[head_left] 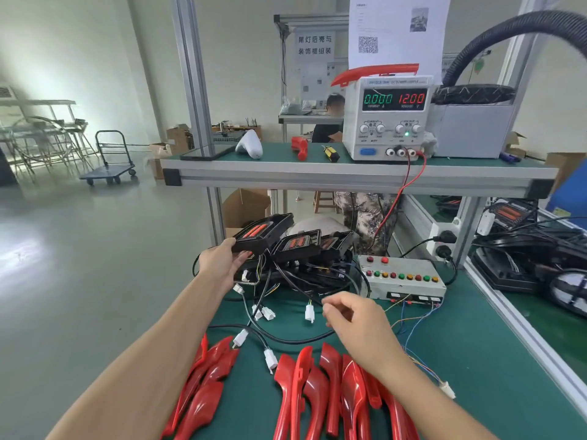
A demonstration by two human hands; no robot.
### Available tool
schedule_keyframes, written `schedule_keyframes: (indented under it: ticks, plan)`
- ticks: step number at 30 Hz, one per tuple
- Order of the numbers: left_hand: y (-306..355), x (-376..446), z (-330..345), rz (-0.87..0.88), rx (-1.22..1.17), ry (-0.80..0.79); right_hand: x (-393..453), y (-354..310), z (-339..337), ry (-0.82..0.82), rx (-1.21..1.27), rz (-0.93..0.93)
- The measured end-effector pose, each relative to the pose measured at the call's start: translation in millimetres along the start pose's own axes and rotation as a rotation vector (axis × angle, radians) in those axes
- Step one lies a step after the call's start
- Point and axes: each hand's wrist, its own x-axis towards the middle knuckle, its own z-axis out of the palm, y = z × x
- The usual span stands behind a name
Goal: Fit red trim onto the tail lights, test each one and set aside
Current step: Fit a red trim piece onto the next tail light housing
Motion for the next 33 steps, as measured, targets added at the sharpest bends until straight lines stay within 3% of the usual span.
schedule_keyframes:
  ticks: [6,8,13,20,22,26,33]
  plan:
    - [14,-29,-16,0.046,-0.102,0.011,26,-21,14,-0.008,0.178,0.031]
    - [11,-48,-24,0.116,-0.072,-0.011,28,-33,21,-0.087,0.351,0.076]
    - [-40,-113,-37,0.265,-0.026,-0.038,26,-72,42,-0.237,0.929,0.397]
    - [-78,-151,-61,0.348,0.155,-0.152,18,-71,31,-0.071,0.861,0.433]
    - [-80,-148,-78,0.4,0.364,-0.097,14,-68,16,-0.049,0.915,0.436]
    - [-88,-137,-94,0.516,1.077,-0.019,6,-66,-16,-0.06,1.054,0.4]
    - [-91,-127,-68,0.362,1.558,-0.126,-27,-73,-92,-0.127,1.22,0.196]
